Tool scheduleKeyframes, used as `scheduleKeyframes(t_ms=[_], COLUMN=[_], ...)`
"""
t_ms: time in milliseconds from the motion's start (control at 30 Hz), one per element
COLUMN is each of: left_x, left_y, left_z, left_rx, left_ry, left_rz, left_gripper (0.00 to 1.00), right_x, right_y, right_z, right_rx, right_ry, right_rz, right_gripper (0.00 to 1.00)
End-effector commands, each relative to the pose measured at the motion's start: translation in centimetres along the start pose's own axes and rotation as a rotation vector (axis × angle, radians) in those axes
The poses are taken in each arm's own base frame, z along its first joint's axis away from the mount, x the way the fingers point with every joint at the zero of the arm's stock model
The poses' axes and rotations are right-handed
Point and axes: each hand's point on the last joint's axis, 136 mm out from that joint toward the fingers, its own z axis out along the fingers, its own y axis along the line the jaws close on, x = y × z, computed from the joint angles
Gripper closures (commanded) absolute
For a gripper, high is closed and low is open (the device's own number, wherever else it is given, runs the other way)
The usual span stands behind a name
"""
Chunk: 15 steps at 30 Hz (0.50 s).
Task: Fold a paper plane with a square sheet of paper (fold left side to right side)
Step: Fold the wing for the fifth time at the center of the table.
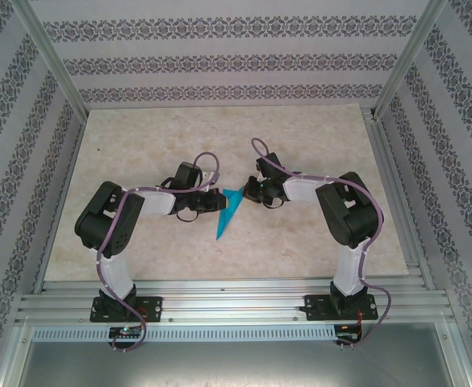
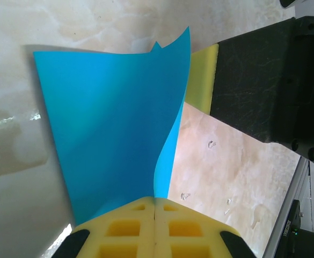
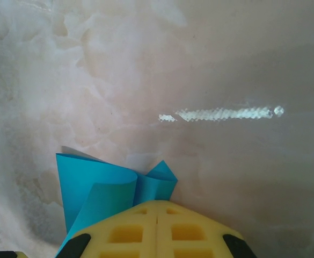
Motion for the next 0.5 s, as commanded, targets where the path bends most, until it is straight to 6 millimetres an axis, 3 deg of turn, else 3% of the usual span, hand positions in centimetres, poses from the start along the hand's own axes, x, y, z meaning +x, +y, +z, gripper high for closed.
scheduleKeyframes(t_ms=[0, 233, 467], left_x=[-0.9, -0.8, -0.8], left_y=[-0.5, -0.3, -0.4], left_z=[-0.7, -0.6, -0.6], left_rx=[0.012, 0.008, 0.009], left_ry=[-0.028, -0.026, -0.027], left_rz=[0.03, 0.029, 0.03], left_gripper=[1.0, 1.0, 1.0], right_x=[-0.3, -0.5, 0.2], right_y=[1.4, 1.8, 0.7], right_z=[-0.2, -0.3, 0.6], right_rx=[-0.035, -0.043, 0.0], right_ry=[-0.028, -0.035, -0.005], right_rz=[-0.017, -0.023, -0.017], right_gripper=[0.99, 0.99, 0.99])
